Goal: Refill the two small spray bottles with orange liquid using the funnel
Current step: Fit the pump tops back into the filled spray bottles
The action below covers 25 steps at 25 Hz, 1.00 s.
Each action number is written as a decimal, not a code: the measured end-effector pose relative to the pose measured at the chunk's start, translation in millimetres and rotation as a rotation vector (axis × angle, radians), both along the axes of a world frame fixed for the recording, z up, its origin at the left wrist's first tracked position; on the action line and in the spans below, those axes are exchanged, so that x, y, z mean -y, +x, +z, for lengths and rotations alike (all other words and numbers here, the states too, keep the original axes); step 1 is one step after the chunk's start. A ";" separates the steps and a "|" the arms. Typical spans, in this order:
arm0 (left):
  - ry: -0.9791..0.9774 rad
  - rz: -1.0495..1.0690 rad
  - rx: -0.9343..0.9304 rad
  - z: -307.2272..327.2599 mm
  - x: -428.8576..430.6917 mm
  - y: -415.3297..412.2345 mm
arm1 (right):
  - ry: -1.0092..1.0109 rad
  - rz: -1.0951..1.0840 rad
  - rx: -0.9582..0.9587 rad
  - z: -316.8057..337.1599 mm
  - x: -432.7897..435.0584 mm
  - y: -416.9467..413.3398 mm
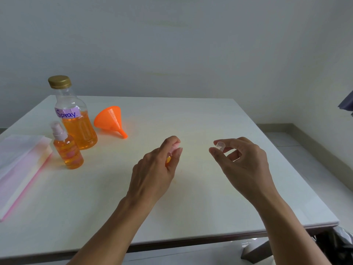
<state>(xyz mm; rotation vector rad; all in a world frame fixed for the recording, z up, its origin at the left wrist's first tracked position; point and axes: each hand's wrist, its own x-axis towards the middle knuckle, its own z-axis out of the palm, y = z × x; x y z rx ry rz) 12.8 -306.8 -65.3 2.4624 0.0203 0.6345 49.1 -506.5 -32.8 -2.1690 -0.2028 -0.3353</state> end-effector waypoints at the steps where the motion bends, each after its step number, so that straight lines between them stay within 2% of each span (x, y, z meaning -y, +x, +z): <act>1: -0.021 -0.025 -0.016 1.4 -0.8 -2.0 | 0.010 0.008 -0.002 0.9 -1.7 -0.1; 5: -0.154 -0.097 -0.213 2.3 -10.8 -12.6 | 0.156 0.080 -0.023 6.8 -13.1 -1.3; 7: -0.136 -0.158 -0.314 1.6 -15.5 -18.9 | 0.207 0.124 -0.027 8.6 -22.4 -2.1; 10: -0.096 -0.213 -0.374 0.7 -21.7 -27.1 | 0.134 0.173 -0.015 7.7 -38.2 -3.0; 17: -0.189 -0.206 -0.272 -0.6 -31.2 -35.8 | 0.009 0.262 -0.029 2.3 -56.5 -5.4; 20: -0.215 -0.196 -0.199 -0.9 -29.2 -36.0 | 0.069 0.259 -0.037 3.6 -66.7 -11.2; 25: -0.235 -0.175 -0.117 -0.3 -31.7 -36.9 | 0.106 0.215 0.063 5.9 -81.1 -24.2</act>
